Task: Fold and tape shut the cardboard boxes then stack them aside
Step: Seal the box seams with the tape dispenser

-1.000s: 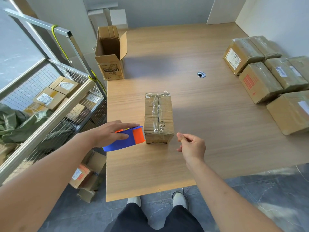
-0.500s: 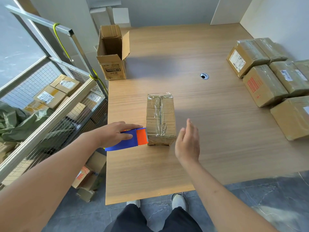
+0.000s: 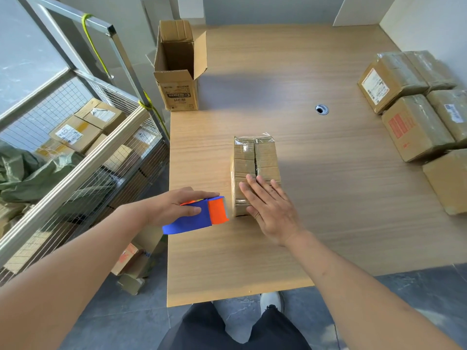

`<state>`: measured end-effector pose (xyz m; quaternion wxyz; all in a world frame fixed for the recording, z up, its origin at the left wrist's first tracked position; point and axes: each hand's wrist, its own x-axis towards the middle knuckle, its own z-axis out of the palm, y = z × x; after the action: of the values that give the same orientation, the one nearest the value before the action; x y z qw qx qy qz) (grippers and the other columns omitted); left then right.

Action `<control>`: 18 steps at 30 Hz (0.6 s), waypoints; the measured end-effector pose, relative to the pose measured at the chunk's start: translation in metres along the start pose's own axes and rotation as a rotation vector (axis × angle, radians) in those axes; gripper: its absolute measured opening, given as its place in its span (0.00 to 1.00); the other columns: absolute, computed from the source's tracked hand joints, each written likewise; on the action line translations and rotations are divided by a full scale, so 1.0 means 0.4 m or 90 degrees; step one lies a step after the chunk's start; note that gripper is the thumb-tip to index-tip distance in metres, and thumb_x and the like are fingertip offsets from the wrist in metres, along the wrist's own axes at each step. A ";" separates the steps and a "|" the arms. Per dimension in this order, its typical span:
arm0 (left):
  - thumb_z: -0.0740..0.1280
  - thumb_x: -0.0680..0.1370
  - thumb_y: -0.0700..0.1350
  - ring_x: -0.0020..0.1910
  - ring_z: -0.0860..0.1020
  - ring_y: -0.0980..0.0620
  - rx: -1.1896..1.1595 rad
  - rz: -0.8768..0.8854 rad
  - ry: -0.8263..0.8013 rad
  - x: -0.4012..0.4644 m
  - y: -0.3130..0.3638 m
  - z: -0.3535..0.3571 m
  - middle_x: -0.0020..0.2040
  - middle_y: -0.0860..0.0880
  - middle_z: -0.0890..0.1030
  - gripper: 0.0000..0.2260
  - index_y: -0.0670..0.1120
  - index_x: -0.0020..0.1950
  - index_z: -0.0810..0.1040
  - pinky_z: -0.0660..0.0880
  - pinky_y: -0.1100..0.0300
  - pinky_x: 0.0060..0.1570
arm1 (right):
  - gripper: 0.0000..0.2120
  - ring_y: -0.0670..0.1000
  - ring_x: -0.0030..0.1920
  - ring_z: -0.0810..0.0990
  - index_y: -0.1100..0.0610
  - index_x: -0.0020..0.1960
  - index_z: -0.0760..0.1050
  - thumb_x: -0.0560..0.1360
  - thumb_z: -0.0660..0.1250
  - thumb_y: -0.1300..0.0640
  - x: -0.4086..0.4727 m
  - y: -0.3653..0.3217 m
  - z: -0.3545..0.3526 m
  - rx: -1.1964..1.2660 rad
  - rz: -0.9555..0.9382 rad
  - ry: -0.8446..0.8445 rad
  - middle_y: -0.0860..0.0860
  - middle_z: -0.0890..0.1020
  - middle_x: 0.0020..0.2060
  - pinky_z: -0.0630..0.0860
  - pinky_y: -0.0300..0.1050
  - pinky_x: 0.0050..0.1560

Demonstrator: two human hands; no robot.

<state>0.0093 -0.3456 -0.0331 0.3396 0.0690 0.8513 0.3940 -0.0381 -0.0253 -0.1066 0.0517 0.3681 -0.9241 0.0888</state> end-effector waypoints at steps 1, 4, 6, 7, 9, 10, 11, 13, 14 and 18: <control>0.61 0.85 0.51 0.62 0.72 0.56 0.008 -0.010 0.002 -0.009 -0.011 -0.007 0.62 0.55 0.75 0.22 0.75 0.74 0.65 0.65 0.56 0.65 | 0.26 0.52 0.81 0.58 0.48 0.83 0.58 0.86 0.52 0.45 0.001 0.000 -0.002 0.002 0.002 -0.007 0.49 0.59 0.82 0.58 0.57 0.79; 0.61 0.86 0.50 0.59 0.73 0.56 0.028 -0.046 0.020 -0.024 -0.022 -0.013 0.59 0.57 0.75 0.23 0.76 0.73 0.64 0.67 0.56 0.62 | 0.26 0.51 0.82 0.57 0.47 0.83 0.57 0.86 0.50 0.44 0.002 -0.003 -0.009 0.010 0.018 -0.022 0.48 0.59 0.82 0.58 0.57 0.79; 0.60 0.86 0.52 0.57 0.73 0.55 0.081 -0.065 0.037 -0.014 -0.012 -0.005 0.57 0.56 0.74 0.22 0.75 0.75 0.61 0.68 0.55 0.60 | 0.26 0.50 0.82 0.57 0.46 0.83 0.57 0.86 0.49 0.43 0.002 -0.009 -0.013 0.020 0.030 -0.033 0.47 0.58 0.82 0.58 0.57 0.79; 0.58 0.86 0.55 0.56 0.73 0.55 0.117 -0.073 0.046 -0.005 -0.006 0.000 0.56 0.55 0.74 0.22 0.76 0.75 0.59 0.69 0.54 0.60 | 0.26 0.50 0.82 0.57 0.45 0.83 0.57 0.86 0.49 0.43 0.004 -0.012 -0.014 0.029 0.036 -0.038 0.46 0.58 0.82 0.58 0.57 0.79; 0.56 0.85 0.59 0.56 0.74 0.52 0.189 -0.088 0.062 0.014 0.013 0.013 0.55 0.55 0.73 0.21 0.75 0.76 0.56 0.70 0.51 0.60 | 0.25 0.49 0.81 0.57 0.44 0.82 0.58 0.86 0.49 0.42 0.008 -0.017 -0.020 0.054 0.055 -0.044 0.45 0.58 0.82 0.57 0.57 0.80; 0.54 0.85 0.60 0.57 0.74 0.50 0.212 -0.098 0.065 0.022 0.025 0.022 0.55 0.54 0.74 0.20 0.74 0.76 0.57 0.70 0.49 0.60 | 0.26 0.48 0.81 0.56 0.43 0.82 0.59 0.85 0.50 0.41 0.011 -0.021 -0.024 0.072 0.069 -0.049 0.43 0.58 0.82 0.55 0.56 0.80; 0.54 0.85 0.60 0.57 0.74 0.48 0.216 -0.109 0.064 0.031 0.038 0.033 0.55 0.54 0.74 0.19 0.71 0.76 0.59 0.70 0.49 0.59 | 0.26 0.47 0.81 0.56 0.42 0.81 0.60 0.84 0.51 0.39 0.015 -0.026 -0.028 0.093 0.087 -0.058 0.42 0.58 0.81 0.53 0.54 0.80; 0.53 0.86 0.58 0.57 0.74 0.46 0.185 -0.123 0.049 0.050 0.067 0.054 0.60 0.52 0.77 0.17 0.65 0.76 0.64 0.71 0.48 0.60 | 0.28 0.45 0.81 0.56 0.40 0.80 0.63 0.82 0.52 0.35 0.024 -0.036 -0.033 0.125 0.120 -0.073 0.39 0.58 0.81 0.48 0.50 0.81; 0.53 0.86 0.57 0.58 0.74 0.46 0.166 -0.128 0.041 0.061 0.076 0.060 0.62 0.51 0.77 0.17 0.62 0.74 0.66 0.71 0.48 0.61 | 0.29 0.44 0.81 0.55 0.40 0.79 0.63 0.81 0.52 0.33 0.027 -0.040 -0.036 0.133 0.130 -0.078 0.38 0.58 0.80 0.46 0.47 0.81; 0.52 0.85 0.57 0.59 0.75 0.44 0.208 -0.194 0.006 0.096 0.053 0.043 0.63 0.48 0.78 0.15 0.56 0.66 0.72 0.71 0.46 0.63 | 0.30 0.43 0.81 0.53 0.39 0.78 0.64 0.79 0.51 0.30 0.036 -0.047 -0.049 0.151 0.153 -0.096 0.37 0.58 0.80 0.43 0.45 0.81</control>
<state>-0.0123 -0.3058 -0.0459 0.3759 -0.0083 0.9059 0.1950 -0.0348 -0.0444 -0.0826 -0.0724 0.2638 -0.9458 0.1748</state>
